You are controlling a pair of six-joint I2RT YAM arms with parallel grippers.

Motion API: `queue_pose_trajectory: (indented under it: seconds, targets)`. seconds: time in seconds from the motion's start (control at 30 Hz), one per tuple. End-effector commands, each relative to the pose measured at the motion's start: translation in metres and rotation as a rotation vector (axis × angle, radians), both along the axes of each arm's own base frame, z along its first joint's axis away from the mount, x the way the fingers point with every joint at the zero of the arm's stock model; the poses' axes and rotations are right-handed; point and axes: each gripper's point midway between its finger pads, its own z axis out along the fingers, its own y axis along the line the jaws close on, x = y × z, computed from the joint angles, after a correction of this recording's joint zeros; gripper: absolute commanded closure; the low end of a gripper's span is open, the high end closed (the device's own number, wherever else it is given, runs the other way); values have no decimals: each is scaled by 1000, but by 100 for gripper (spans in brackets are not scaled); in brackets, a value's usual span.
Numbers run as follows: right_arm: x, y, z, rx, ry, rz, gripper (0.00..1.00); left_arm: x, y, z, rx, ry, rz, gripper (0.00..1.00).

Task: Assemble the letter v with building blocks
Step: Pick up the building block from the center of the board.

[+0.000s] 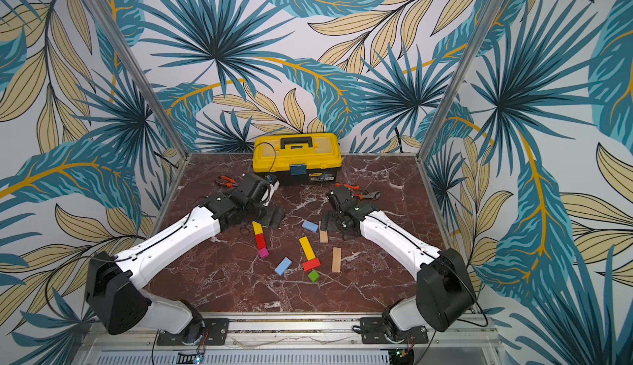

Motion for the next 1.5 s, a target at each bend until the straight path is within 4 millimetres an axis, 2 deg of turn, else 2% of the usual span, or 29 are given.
queue_pose_trajectory:
  seconds: [0.0,0.17,0.33,0.6,0.87,1.17,1.47]
  targets:
    - [1,-19,0,-13,-5,-23,4,-19,-5,-22,61,53,-38,0]
    - [10,-47,5,-6,-25,-96,1,-47,-19,-48,84,126,-94,1]
    - [14,-67,4,9,-23,-137,1,-78,-33,-68,74,212,-151,2]
    - [12,-73,-5,26,-4,-142,0,-111,-42,-99,88,339,-187,4]
    - [11,-69,-9,47,5,-136,0,-118,-42,-129,158,405,-164,7]
    - [10,-69,-16,45,19,-131,0,-119,-31,-151,227,430,-124,10]
    - [9,-68,-19,46,28,-127,1,-120,-29,-160,253,445,-116,20]
